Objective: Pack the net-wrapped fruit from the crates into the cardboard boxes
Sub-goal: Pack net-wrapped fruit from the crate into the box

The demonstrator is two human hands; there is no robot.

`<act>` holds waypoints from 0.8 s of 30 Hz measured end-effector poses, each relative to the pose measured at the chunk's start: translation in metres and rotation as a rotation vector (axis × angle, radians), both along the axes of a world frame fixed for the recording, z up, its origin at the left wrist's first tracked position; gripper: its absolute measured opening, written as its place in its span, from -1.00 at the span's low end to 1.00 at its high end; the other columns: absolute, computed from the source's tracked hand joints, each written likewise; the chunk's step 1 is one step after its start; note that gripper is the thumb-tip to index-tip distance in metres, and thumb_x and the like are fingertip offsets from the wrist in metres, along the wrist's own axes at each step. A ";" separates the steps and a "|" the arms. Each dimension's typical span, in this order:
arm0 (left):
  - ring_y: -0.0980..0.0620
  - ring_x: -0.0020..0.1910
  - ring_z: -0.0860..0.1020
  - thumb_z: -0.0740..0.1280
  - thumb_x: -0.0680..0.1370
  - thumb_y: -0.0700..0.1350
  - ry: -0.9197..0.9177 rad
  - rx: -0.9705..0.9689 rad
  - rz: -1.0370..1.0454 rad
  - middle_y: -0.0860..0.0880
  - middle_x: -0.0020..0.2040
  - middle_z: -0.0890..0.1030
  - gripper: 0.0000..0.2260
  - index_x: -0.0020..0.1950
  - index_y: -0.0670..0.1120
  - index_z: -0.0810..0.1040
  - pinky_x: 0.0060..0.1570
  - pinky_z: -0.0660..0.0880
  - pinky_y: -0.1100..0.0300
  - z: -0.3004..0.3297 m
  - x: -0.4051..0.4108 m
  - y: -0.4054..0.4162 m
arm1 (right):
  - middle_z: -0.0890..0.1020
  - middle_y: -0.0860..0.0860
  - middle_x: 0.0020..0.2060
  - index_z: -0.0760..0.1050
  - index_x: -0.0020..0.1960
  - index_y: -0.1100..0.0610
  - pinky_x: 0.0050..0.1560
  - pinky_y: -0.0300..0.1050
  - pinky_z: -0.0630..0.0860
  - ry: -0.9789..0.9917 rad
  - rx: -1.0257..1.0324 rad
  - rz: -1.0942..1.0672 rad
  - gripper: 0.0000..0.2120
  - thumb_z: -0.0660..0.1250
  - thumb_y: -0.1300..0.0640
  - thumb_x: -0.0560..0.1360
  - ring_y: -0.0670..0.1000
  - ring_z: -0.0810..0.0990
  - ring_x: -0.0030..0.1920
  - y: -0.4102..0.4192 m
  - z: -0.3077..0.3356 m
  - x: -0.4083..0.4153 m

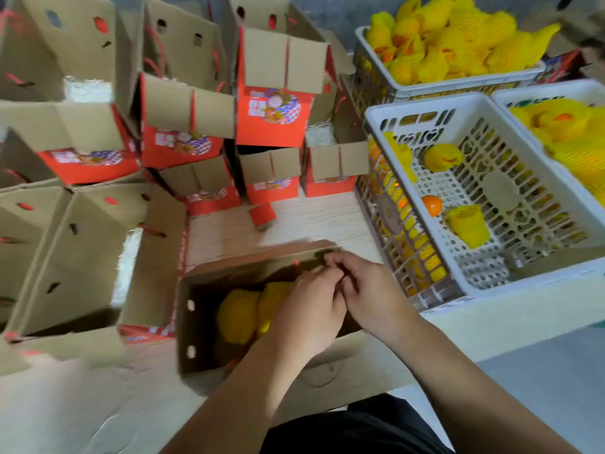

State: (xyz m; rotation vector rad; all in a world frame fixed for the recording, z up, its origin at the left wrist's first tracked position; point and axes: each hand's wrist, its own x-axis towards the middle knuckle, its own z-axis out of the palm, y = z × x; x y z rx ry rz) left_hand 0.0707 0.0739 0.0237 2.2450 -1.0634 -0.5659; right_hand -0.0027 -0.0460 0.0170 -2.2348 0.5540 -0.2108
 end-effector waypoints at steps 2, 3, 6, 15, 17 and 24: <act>-0.11 0.07 0.56 0.26 0.60 -0.23 -0.022 -0.110 0.021 -0.07 0.07 0.62 -0.83 0.13 -0.07 0.57 0.04 0.47 -0.03 0.006 -0.009 -0.048 | 0.72 -0.01 0.03 0.63 0.21 0.11 0.08 -0.21 0.53 -0.132 -0.039 -0.066 -0.60 0.23 0.39 0.48 -0.05 0.65 0.04 -0.043 0.008 -0.011; -0.15 0.08 0.56 0.26 0.58 -0.24 -0.050 -0.144 0.006 -0.10 0.07 0.63 -0.79 0.17 -0.09 0.59 0.06 0.46 -0.07 0.008 -0.012 -0.075 | 0.71 -0.01 -0.02 0.63 0.17 0.12 0.01 -0.30 0.50 -0.174 -0.044 -0.099 -0.62 0.21 0.36 0.47 -0.08 0.63 -0.01 -0.067 0.011 -0.018; -0.20 0.09 0.57 0.29 0.56 -0.23 -0.089 -0.190 -0.062 -0.12 0.08 0.65 -0.77 0.19 -0.10 0.62 0.08 0.48 -0.08 0.007 -0.022 -0.162 | 0.67 -0.07 -0.13 0.62 0.14 0.08 -0.22 -0.32 0.40 -0.171 -0.049 -0.204 -0.66 0.17 0.26 0.49 -0.15 0.53 -0.20 -0.148 0.012 -0.039; -0.14 0.07 0.62 0.26 0.63 -0.03 -0.448 0.208 -0.142 -0.03 0.02 0.66 -0.84 0.12 0.03 0.61 0.10 0.47 -0.06 -0.031 -0.012 -0.317 | 0.41 0.15 0.36 0.29 0.46 0.08 0.29 0.13 0.40 0.625 -0.288 -0.088 -0.49 0.27 -0.10 0.60 0.24 0.40 0.36 -0.361 -0.073 -0.023; -0.11 0.02 0.63 0.27 0.60 -0.01 -0.501 0.219 -0.141 -0.01 -0.01 0.66 -0.83 0.13 0.04 0.61 0.05 0.46 -0.02 -0.036 -0.015 -0.315 | 0.31 0.14 0.42 0.19 0.49 0.04 0.33 0.18 0.34 0.742 -0.324 -0.019 -0.41 0.30 -0.16 0.57 0.27 0.32 0.41 -0.373 -0.095 -0.014; -0.01 0.02 0.62 0.21 0.63 0.03 -0.328 0.155 -0.015 0.08 0.05 0.68 -0.80 0.13 0.09 0.61 -0.05 0.58 0.04 -0.035 -0.011 -0.319 | 0.45 0.06 0.36 0.30 0.47 0.02 0.33 0.10 0.36 0.615 -0.496 0.180 -0.45 0.37 -0.08 0.54 0.17 0.43 0.36 -0.363 -0.128 0.028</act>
